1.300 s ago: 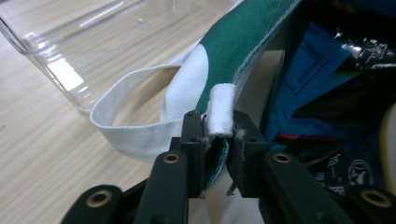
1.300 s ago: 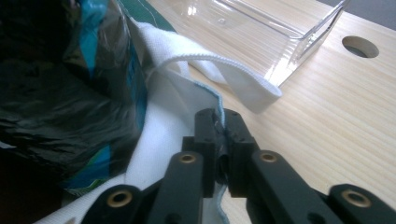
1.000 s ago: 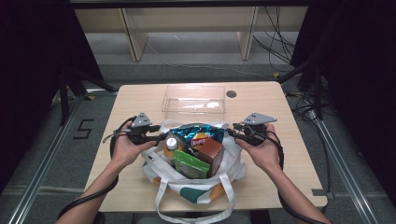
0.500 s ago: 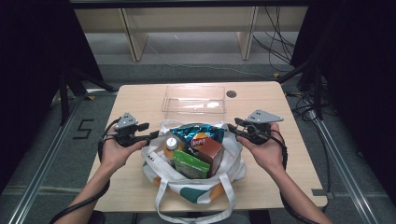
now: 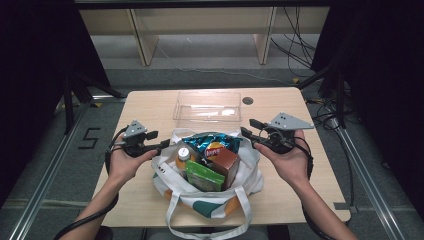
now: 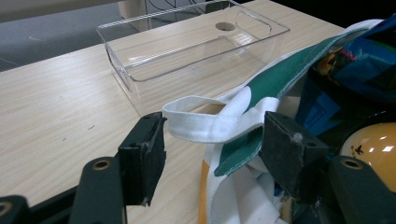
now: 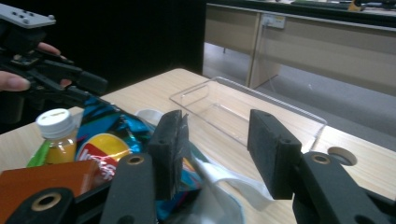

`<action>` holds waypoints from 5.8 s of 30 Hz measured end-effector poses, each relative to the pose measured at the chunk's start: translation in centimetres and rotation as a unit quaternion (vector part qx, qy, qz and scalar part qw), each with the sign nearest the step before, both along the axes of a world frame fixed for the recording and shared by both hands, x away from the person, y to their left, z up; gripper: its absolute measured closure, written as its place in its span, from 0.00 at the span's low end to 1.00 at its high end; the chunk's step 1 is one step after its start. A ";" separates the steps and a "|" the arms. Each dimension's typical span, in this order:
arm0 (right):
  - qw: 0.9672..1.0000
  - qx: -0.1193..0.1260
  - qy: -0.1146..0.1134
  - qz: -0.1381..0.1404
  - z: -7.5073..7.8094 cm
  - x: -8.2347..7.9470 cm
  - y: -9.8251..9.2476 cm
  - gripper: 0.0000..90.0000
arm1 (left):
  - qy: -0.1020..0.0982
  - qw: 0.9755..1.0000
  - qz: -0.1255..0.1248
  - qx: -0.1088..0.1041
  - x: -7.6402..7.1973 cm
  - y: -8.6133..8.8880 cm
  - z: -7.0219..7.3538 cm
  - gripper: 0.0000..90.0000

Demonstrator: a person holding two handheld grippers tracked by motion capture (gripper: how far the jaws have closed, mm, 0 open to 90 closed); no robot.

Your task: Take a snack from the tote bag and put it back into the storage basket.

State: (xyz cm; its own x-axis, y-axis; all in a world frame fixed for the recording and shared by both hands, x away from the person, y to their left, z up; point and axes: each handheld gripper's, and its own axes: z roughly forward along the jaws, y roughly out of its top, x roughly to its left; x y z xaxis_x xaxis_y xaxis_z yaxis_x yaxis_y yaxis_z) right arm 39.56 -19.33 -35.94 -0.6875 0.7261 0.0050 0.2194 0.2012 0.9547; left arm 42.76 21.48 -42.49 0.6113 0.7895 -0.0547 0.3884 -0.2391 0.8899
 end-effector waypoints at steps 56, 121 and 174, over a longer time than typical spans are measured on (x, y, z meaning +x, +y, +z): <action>0.996 -0.024 0.069 0.053 -2.9 0.4 3.4 1.00 | -0.003 1.000 0.022 -0.013 0.4 0.5 0.0 0.34; 0.996 0.077 -0.031 0.041 3.2 0.2 2.4 1.00 | -0.002 0.999 0.030 -0.023 0.8 0.3 -0.6 0.33; 0.992 0.111 -0.055 0.034 6.1 1.8 2.3 1.00 | 0.007 0.999 0.032 -0.029 0.9 0.2 -0.7 0.33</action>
State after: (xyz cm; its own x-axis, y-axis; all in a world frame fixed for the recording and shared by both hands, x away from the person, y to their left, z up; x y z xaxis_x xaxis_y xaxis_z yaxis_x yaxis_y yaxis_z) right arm 41.37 -17.07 -29.89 -0.7400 0.6677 0.0807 0.1040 -0.0049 0.9946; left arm 43.70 21.66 -43.23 0.5587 0.8220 -0.1103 0.4141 -0.1613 0.8958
